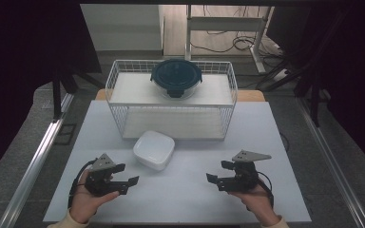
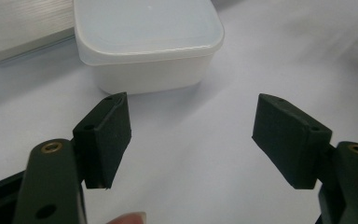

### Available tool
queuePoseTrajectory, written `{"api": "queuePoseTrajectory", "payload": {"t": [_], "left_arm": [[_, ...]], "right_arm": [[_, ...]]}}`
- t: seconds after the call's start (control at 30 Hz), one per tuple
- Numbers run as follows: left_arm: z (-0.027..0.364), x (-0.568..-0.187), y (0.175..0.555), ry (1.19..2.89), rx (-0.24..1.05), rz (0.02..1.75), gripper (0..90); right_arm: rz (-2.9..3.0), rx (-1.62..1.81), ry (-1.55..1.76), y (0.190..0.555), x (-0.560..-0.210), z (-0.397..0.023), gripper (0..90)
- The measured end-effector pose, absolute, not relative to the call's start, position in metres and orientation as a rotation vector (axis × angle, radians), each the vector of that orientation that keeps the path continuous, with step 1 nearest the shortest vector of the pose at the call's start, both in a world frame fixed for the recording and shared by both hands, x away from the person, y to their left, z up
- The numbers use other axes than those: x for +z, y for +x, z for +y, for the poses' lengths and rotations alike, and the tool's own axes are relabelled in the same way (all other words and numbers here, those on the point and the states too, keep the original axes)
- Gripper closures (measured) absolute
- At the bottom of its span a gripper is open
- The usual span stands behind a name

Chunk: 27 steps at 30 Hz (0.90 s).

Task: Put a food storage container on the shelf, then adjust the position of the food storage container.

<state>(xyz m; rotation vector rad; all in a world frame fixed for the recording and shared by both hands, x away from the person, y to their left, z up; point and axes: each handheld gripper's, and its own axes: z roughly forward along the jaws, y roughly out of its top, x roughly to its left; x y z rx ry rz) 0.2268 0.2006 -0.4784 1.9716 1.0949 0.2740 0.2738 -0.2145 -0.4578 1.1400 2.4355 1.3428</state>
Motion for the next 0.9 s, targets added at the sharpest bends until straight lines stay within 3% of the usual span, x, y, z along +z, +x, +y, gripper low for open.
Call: {"api": "queuePoseTrajectory", "payload": {"t": [0.37,0.6,0.9], "left_arm": [[0.205,-0.474,0.228,1.957,0.296,1.118,28.0],[0.207,-0.463,0.248,1.969,0.313,1.123,28.8],[0.21,-0.45,0.294,2.034,0.367,1.173,46.9]], "right_arm": [[2.414,1.378,1.154,0.275,-0.454,-0.219,19.9],[2.402,1.375,1.188,0.277,-0.454,-0.224,20.2],[2.406,1.359,1.202,0.279,-0.457,-0.223,20.2]]}}
